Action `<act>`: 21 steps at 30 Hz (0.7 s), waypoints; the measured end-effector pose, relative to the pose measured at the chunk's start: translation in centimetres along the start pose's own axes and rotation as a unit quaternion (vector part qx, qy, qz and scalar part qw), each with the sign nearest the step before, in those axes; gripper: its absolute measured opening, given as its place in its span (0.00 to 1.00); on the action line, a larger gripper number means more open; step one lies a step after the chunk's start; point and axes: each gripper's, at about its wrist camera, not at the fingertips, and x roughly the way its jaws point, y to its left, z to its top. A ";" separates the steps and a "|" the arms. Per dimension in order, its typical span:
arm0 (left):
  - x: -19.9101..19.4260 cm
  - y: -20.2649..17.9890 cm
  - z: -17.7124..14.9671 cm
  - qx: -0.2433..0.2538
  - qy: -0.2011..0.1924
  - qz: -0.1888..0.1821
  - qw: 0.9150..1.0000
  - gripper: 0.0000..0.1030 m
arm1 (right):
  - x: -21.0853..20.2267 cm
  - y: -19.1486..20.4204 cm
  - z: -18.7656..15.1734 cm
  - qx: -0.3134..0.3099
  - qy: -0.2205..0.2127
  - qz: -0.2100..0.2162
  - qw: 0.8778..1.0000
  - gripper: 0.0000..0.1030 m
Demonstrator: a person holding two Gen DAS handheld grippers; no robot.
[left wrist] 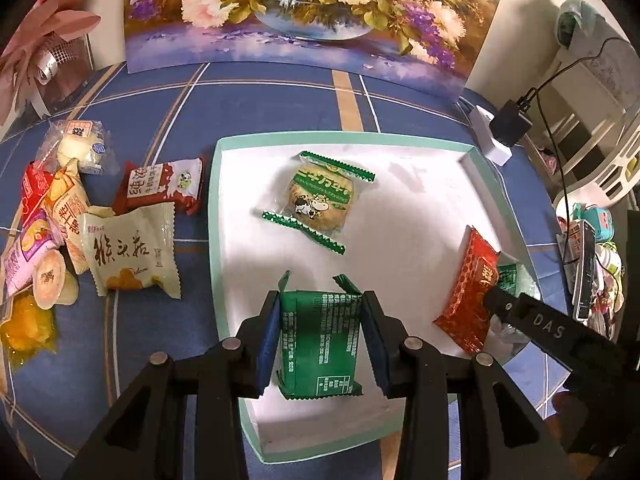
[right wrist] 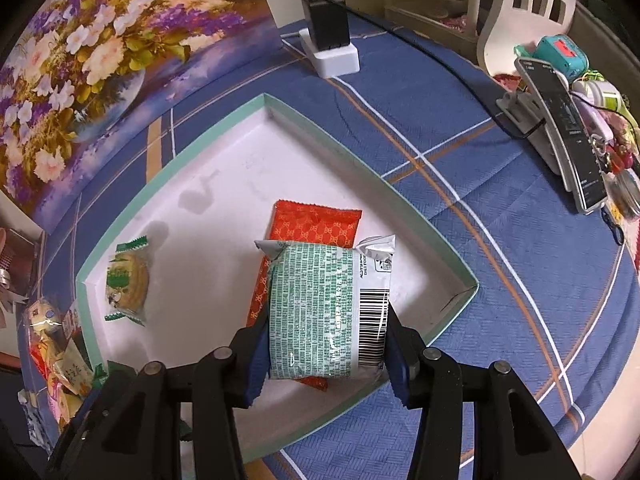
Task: Organize snacks
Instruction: 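Carry both green packs into the white tray and open both tools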
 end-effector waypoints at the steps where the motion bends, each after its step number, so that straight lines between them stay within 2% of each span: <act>1: -0.2 0.0 0.0 -0.001 -0.002 0.001 1.000 0.40 | 0.1 0.0 0.0 0.000 0.002 0.000 1.000 0.50; 10: -1.8 0.3 0.6 -0.008 -0.014 -0.012 1.000 0.40 | 0.0 0.1 0.1 -0.002 0.002 0.004 1.000 0.51; 12: -1.9 0.4 0.7 -0.012 -0.012 -0.009 1.000 0.43 | -0.2 0.2 0.0 -0.008 0.001 0.004 1.000 0.52; 14: -1.8 0.7 0.7 -0.016 -0.009 -0.003 1.000 0.55 | -0.2 0.5 0.1 -0.015 0.000 0.002 1.000 0.54; 18: -1.5 1.4 0.8 -0.031 -0.005 0.020 0.999 0.65 | -0.5 1.3 -0.1 -0.029 -0.003 -0.001 1.000 0.59; 19: -1.5 1.6 0.8 -0.036 -0.004 0.024 0.999 0.70 | -0.6 1.4 -0.2 -0.032 -0.004 -0.002 0.999 0.61; 21: -1.7 2.2 0.8 -0.050 -0.005 0.029 0.998 0.72 | -0.5 1.8 -0.3 -0.040 -0.003 -0.004 0.999 0.63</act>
